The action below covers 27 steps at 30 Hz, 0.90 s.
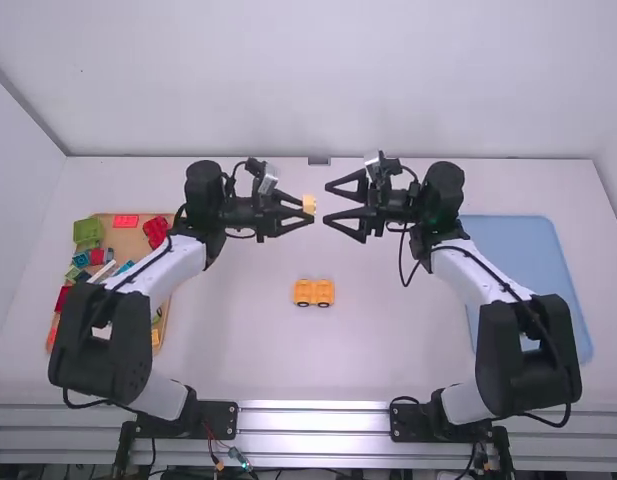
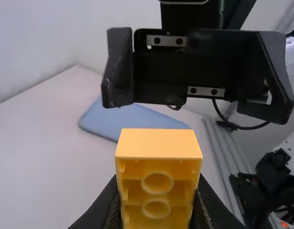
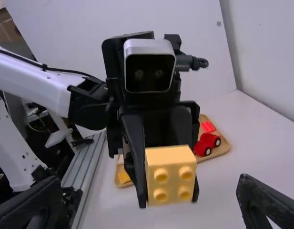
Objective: Assemble lego blocks to make yellow taxi
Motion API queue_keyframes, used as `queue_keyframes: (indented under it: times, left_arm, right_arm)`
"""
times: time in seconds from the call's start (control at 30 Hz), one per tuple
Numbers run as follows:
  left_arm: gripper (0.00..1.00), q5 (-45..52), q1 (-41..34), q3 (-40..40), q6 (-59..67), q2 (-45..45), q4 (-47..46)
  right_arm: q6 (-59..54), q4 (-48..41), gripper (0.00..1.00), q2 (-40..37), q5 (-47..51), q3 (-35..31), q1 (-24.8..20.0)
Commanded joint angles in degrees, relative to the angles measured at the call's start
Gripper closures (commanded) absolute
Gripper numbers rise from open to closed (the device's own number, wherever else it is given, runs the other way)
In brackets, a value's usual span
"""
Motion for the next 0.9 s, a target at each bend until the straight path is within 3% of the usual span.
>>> queue_keyframes:
  times: [0.0, 0.3, 0.6, 0.87]
  left_arm:
    - [0.98, 2.54, -1.68, 0.76, -1.46, 0.44, 0.48]
    - [0.98, 3.45, -2.29, 0.74, -1.81, 0.42, 1.36]
    - [0.98, 4.66, -2.47, 0.74, -1.64, 0.42, 1.4]
    - [0.98, 7.45, -2.49, 0.72, -1.81, 0.42, 4.57]
  right_arm:
    - [0.42, 0.15, 0.04, 0.59, -0.61, 1.38, 1.01]
    - [-4.26, -2.71, 0.12, 0.59, -0.59, 1.38, 3.23]
    - [-4.68, -4.39, 0.36, 0.59, 0.94, 1.38, 3.5]
    - [-6.03, -7.02, 0.41, 0.59, 2.38, 1.38, 3.5]
